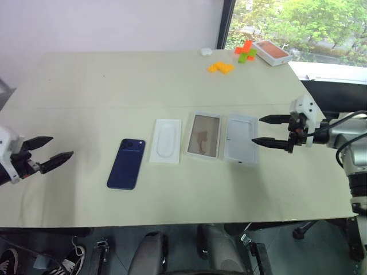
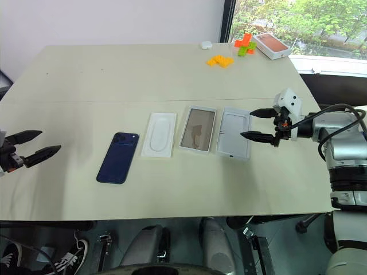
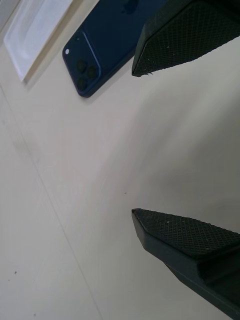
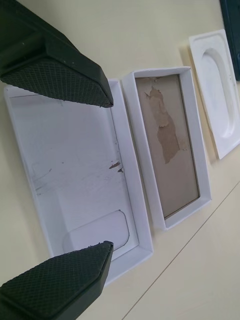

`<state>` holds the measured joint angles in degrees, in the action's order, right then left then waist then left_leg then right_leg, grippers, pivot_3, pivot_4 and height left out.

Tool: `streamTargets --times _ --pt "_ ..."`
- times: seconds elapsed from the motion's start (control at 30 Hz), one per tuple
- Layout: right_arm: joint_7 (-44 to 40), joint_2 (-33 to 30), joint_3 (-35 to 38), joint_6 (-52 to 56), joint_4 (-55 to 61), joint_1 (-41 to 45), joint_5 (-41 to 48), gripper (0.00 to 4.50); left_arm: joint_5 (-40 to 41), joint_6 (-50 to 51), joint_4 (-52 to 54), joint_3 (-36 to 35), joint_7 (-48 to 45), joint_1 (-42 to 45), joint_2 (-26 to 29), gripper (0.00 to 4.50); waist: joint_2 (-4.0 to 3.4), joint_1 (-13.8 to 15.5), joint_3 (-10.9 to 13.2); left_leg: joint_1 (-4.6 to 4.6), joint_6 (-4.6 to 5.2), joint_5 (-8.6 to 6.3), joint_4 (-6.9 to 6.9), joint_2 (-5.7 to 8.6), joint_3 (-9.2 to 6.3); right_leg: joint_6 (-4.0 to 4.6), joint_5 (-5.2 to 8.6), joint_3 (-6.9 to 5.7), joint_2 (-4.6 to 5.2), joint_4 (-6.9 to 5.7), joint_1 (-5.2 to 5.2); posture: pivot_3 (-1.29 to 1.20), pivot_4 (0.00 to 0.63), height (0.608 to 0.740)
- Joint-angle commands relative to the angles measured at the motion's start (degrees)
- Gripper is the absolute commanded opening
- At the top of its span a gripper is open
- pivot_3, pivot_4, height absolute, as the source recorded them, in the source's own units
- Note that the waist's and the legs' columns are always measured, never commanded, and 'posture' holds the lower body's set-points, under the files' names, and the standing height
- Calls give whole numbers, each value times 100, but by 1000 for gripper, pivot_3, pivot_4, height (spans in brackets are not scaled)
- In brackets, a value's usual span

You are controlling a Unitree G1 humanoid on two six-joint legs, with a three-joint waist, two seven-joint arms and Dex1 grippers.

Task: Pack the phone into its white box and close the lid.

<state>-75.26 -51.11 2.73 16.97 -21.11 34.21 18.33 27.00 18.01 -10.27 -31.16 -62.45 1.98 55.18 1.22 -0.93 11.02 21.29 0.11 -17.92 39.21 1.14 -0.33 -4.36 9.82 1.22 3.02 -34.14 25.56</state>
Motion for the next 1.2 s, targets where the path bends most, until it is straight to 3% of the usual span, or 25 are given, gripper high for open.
streamTargets --times 0.03,0.47,0.7,0.87,1.1,1.2 --pt "-30 -142 183 -91 68 27 23 4489 85 -90 62 -149 -31 62 70 4449 0 -1 0 0 0 0 0 0 0 0 0 0 0 0 0 0 150 740" --pt "11 -33 73 -219 -39 175 -110 4489 83 426 453 -6 352 267 93 4449 0 0 0 0 0 0 0 0 0 -1 -1 1 0 0 0 0 150 740" --pt "85 145 -20 -175 10 364 -167 4489 524 1472 1153 29 689 378 -15 4449 0 -4 0 0 0 0 0 0 0 -2 -1 0 -2 -2 0 0 150 740" --pt "303 261 -171 -49 328 412 -295 4489 1387 2898 2051 68 1358 669 -258 4449 1 2 0 1 0 0 1 1 -2 -4 -2 1 0 -2 0 0 150 740" --pt "656 585 -256 344 1374 322 -139 4489 1275 4055 2656 1008 2670 1392 -650 4449 1 14 0 -1 -4 2 1 3 -8 -4 -2 1 -6 -8 -3 0 150 740" --pt "848 684 -437 -63 1710 66 -417 4489 1219 4593 2569 1239 3566 1921 -1270 4449 3 18 -1 -1 -5 3 1 4 -11 -4 -3 0 -7 -8 -3 0 150 740"
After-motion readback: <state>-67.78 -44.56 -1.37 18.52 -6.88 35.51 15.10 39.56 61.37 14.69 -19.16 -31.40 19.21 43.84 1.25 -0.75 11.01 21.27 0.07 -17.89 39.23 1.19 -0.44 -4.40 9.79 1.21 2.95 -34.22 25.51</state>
